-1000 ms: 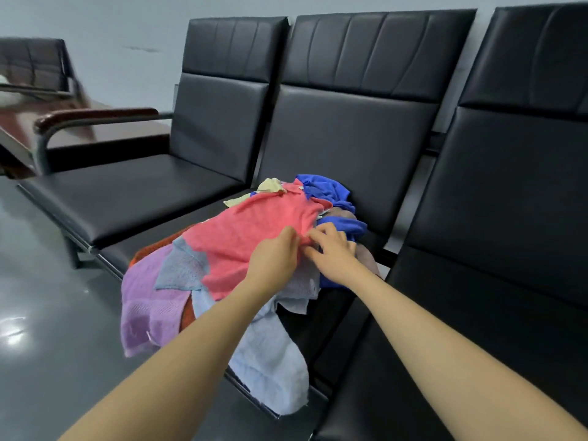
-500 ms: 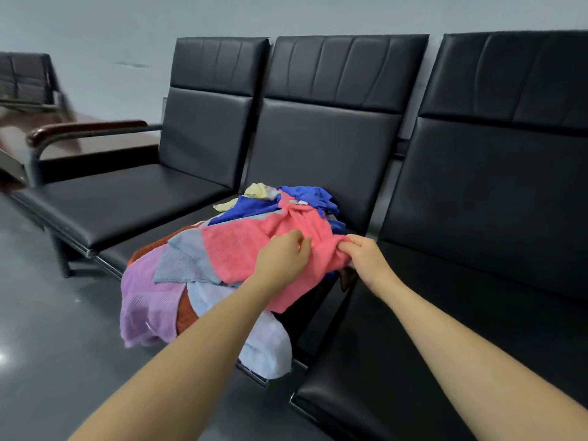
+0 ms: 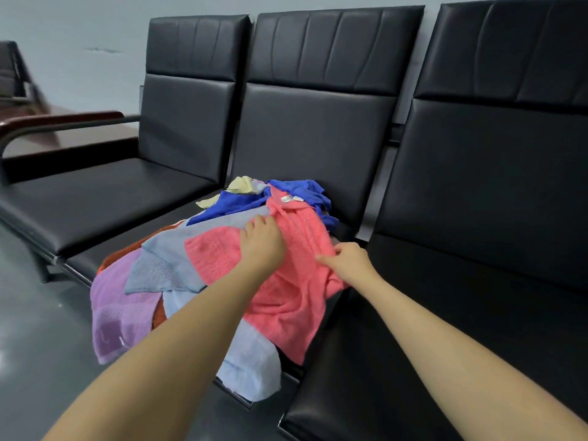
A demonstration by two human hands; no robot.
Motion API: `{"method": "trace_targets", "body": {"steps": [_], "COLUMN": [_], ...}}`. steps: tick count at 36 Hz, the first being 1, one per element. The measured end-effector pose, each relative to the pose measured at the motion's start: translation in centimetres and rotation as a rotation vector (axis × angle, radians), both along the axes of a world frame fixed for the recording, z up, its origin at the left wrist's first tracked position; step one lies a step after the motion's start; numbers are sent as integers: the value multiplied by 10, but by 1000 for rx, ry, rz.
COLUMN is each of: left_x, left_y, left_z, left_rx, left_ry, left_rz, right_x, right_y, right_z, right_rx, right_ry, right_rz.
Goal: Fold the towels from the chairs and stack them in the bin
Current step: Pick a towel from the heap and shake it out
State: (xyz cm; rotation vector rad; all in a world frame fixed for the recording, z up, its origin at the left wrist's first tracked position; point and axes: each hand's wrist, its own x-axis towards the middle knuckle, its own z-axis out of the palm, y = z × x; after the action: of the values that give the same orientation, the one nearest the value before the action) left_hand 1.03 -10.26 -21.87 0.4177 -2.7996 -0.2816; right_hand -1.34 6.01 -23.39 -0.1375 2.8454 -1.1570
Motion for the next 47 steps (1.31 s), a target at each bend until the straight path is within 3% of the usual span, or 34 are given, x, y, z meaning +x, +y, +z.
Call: {"method": "trace_targets", "body": {"steps": [7,11,17,22,27,33,41,47], "left_x": [-5,0,22,45,62,85,102,109], "left_y": [-6,-11,-7,-5,-15,-18,-26,-28], "left_z": [-6,-1,19,42,53,69,67,52], "left_rx": [-47,-13,213,559,841,646,139,-85], "left_ry": [18,200,580,579,634,597,107,-162], "left_rz": [-42,-45,-136,-181,-137,-58,86,76], "right_x": [-2,3,15,-2,48,72,94,99], "right_y": [-6,-8,-25,-35,-47,-53,-53,-36], "right_z": [3,7,18,7,50,62,62,50], "right_rx": [39,-25,-135,-166,-272,-391,-347,-50], "right_ry": [167,223,223,157,168,200,126,123], "right_rz": [39,88,159,121,194,245,142,53]}}
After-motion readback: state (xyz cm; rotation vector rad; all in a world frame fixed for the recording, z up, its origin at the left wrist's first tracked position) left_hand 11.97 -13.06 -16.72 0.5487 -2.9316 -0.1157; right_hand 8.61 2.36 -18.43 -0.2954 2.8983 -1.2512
